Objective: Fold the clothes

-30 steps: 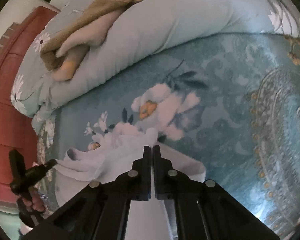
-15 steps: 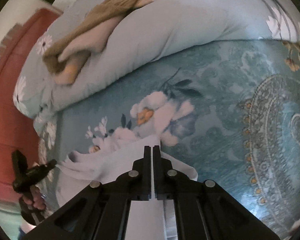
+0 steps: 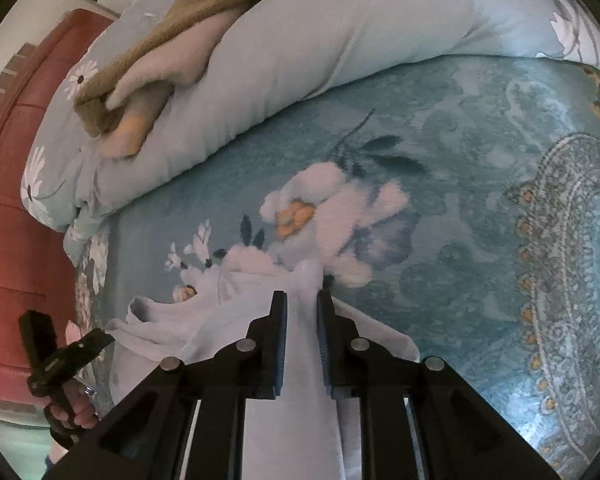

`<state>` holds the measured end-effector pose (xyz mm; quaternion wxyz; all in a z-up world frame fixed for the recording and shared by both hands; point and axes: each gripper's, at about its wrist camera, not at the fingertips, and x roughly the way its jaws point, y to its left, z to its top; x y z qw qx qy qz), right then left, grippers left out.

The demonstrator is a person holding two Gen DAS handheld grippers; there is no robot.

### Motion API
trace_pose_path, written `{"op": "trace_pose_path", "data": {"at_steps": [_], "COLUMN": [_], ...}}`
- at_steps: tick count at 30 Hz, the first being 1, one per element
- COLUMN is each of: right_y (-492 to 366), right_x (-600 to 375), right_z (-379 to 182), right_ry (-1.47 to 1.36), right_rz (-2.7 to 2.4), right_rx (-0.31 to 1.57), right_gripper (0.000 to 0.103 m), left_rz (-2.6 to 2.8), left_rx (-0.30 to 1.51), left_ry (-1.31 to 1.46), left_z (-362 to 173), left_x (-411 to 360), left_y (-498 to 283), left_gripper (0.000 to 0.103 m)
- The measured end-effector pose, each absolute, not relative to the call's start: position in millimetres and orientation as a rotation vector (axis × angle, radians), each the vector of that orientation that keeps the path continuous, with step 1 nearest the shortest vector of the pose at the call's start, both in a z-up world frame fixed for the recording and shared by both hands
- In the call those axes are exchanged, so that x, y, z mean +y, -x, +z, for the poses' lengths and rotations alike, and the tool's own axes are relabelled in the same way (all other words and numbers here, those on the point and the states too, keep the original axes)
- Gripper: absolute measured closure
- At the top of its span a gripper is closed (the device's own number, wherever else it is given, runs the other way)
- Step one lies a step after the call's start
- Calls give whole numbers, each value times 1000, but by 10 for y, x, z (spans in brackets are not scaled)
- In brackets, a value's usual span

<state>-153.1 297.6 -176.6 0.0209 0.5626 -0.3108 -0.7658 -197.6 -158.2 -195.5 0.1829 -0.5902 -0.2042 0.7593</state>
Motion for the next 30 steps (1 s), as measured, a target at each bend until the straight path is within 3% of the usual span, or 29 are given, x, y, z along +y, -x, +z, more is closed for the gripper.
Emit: {"op": "trace_pose_path", "data": {"at_steps": [7,11,14,16,18,24,30], "right_y": [1529,1501,1505,1511,1513,1470,1509], "right_x": [2973,3012,3010,2983,2940,2888,3051], "right_z": [-1838,-1851,-1823,-1788,-1757,-1502,-1491], "right_ry": [-1744,-1733,-1718,-1704,-1677,-1584,-1582], "right_rz": [-2356,-2346,-2337,-2341,-2322,-2373,-2439], "right_rx": [-1018,-1081,-1087,-1060,-1045,-956,-996], "right_gripper": [88,88,85,87,98,101,101], "left_rz": [2228,2234,2227,2212,2225,2250,2286], "left_rx": [-242,-152,-127,-150,-160,-361,-337], "left_ry": [1655,1630,1627,1631,1619,1511,1554], "left_z": [-1822,-1856,-1842,-1850,-1834,-1607,-1626], "left_x": [-1274,-1077,-1037,-1051,-1087,-1263,-1236], "left_y": [2064,2153,2161,2151,2109,2089,2238], "left_gripper": [33,36,63,91,97,98,98]}}
